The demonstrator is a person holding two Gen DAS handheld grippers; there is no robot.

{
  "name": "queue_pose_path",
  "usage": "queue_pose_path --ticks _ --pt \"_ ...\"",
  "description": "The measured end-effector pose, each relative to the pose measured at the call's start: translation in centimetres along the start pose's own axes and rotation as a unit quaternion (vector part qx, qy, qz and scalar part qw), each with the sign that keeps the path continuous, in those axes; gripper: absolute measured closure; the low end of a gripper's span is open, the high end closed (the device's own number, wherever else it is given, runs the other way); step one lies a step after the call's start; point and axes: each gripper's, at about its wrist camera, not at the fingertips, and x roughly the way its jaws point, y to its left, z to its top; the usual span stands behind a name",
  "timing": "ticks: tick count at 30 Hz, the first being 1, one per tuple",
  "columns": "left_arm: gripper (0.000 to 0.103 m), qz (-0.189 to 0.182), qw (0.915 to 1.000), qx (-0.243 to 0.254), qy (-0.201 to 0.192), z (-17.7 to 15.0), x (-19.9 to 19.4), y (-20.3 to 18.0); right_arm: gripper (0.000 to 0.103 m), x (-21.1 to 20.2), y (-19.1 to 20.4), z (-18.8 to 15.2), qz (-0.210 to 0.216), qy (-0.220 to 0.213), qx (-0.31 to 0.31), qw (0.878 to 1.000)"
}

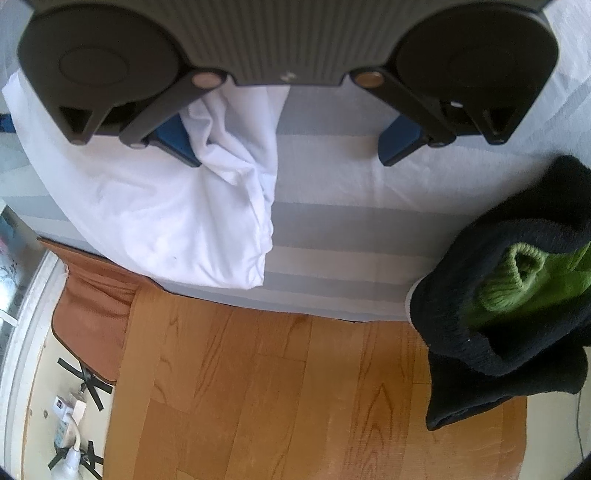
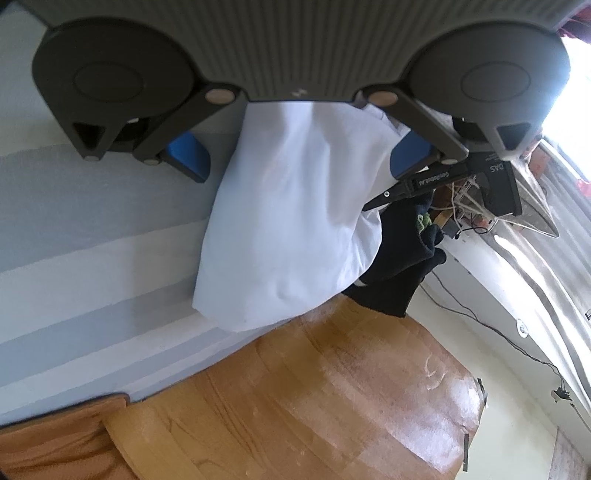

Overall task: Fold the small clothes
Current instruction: 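Push the folded T-shirt along the bed toward the brown cushion with both grippers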

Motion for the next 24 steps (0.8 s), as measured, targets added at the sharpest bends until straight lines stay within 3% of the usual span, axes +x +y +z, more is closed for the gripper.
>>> queue_pose_path --ticks 4,7,10,13,15,19,22,24 --pt "0.000 -0.023 0.9996 0.005 0.014 0.2 -0.3 0.7 0.000 -0.5 -0.4 0.8 -0.017 0.005 0.002 1.000" --pt "0.000 -0.073 0.9961 -0.014 0.048 1.0 -0.8 2.1 0.000 -0.6 -0.4 1.1 -0.029 0.009 -0.010 0.999" --pt "0.000 -0.137 0.9849 -0.087 0.060 1.4 -1.6 4.5 0.000 -0.3 -0.5 1.6 -0.037 0.013 -0.018 0.999" --pt "0.000 -0.188 0.9714 -0.128 0.067 1.6 -1.6 5.5 0.006 0.3 -0.4 2.1 -0.044 0.015 -0.024 0.999" --pt "0.000 -0.207 0.9662 -0.136 0.071 1.5 -1.2 5.5 0.013 1.0 -0.4 2.3 -0.045 0.019 -0.026 0.998" --pt "0.000 -0.230 0.9604 -0.135 0.080 1.3 0.4 4.6 0.015 2.5 -0.1 2.7 -0.039 0.031 -0.035 0.998" --pt "0.000 -0.269 0.9476 -0.149 0.086 1.0 1.2 3.8 0.016 3.7 0.7 2.9 -0.042 0.038 -0.048 0.997" --pt "0.000 -0.267 0.9510 -0.135 0.077 0.8 1.3 2.8 0.023 4.4 1.1 3.0 -0.045 0.039 -0.053 0.997"
